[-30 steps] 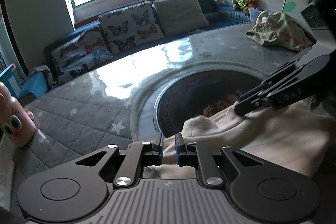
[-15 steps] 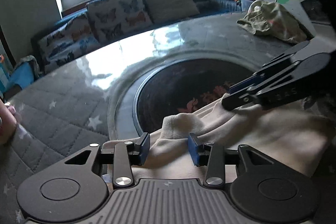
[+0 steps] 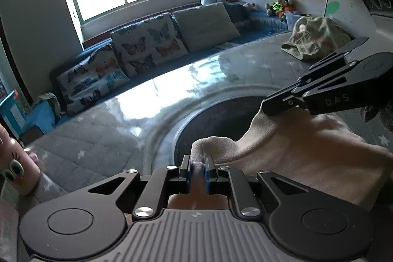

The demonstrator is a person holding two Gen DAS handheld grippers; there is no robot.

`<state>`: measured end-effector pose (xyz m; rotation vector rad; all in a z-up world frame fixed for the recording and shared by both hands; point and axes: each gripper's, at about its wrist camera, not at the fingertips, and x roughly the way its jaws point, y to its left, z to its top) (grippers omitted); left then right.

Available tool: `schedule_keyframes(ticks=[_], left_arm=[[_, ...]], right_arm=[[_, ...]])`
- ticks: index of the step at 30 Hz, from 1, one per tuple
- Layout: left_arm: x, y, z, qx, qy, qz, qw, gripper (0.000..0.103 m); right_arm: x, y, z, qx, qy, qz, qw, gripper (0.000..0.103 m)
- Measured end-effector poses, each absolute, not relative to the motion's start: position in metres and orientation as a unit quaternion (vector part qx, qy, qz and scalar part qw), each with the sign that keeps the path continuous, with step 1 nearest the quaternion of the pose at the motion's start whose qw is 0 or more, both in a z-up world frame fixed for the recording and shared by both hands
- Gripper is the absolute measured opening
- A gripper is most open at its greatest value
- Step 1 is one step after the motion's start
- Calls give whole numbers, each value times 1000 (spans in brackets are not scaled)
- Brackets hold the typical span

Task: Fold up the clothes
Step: 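Lay the hem down on the collar and open both grippers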

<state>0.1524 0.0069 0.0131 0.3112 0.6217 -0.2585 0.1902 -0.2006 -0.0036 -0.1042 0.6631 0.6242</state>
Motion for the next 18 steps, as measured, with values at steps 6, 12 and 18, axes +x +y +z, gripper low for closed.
schedule_keyframes(ticks=[6, 12, 18], left_arm=[[168, 3, -10, 148, 340, -112, 922, 13], [170, 4, -10, 146, 342, -112, 921, 17], [169, 3, -11, 147, 340, -111, 922, 18]], right_arm=[[209, -188, -40, -68, 365, 283, 884, 4], [209, -191, -33, -61, 360, 284, 887, 9], [186, -188, -23, -73, 352, 322, 876, 10]])
